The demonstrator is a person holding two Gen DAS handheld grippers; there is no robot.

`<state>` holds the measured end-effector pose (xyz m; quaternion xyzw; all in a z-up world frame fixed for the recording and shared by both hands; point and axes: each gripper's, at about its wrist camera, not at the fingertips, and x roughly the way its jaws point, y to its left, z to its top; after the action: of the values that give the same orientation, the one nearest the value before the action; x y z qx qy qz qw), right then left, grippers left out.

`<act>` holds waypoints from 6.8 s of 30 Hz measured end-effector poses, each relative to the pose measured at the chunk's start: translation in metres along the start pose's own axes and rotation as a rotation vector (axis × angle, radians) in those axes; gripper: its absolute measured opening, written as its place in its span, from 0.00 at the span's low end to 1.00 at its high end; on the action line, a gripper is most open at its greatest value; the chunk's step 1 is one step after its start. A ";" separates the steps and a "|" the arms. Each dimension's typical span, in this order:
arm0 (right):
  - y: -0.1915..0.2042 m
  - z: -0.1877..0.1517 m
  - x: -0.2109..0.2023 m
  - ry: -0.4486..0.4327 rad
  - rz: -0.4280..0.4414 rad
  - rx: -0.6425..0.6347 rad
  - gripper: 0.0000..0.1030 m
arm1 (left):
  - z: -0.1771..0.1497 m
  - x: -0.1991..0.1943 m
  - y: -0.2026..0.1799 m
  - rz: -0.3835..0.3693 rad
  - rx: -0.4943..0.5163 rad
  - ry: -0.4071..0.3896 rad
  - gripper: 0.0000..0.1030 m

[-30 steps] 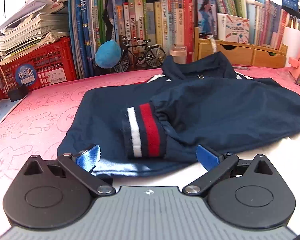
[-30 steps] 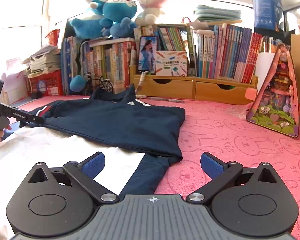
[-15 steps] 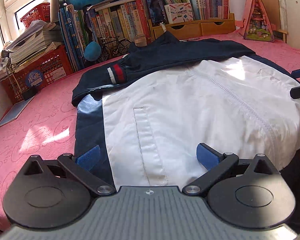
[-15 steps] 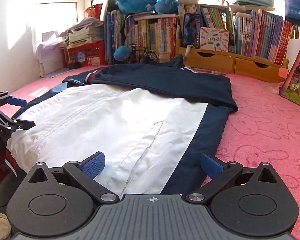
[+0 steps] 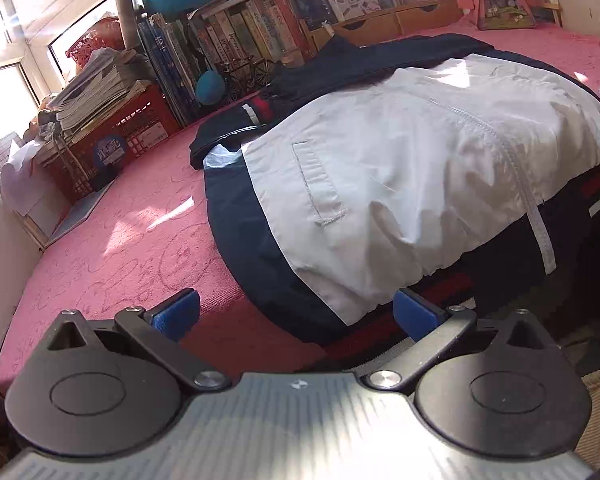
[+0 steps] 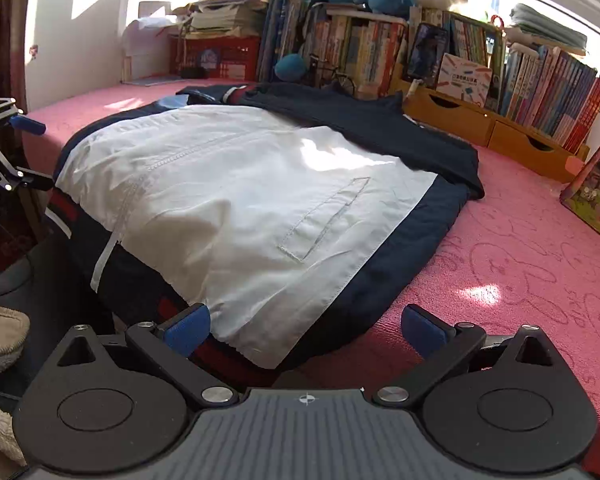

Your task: Fold clothes

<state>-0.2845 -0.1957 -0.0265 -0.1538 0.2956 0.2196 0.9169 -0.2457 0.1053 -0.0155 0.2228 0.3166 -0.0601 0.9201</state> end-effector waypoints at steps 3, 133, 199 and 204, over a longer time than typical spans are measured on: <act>0.020 -0.004 0.006 0.004 -0.036 -0.115 1.00 | -0.005 0.001 -0.012 -0.020 0.057 -0.018 1.00; -0.077 0.148 0.115 -0.042 0.044 -0.179 1.00 | 0.088 0.113 0.080 -0.141 -0.363 -0.098 1.00; -0.110 0.066 0.045 0.002 0.074 0.186 0.19 | 0.116 0.142 0.083 -0.711 -0.007 -0.019 1.00; -0.121 0.075 0.050 -0.018 0.063 0.196 0.52 | 0.091 0.080 0.084 -0.745 0.213 -0.252 1.00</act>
<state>-0.1530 -0.2536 0.0197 -0.0518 0.3119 0.2195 0.9230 -0.1108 0.1419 0.0302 0.1777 0.2522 -0.4485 0.8389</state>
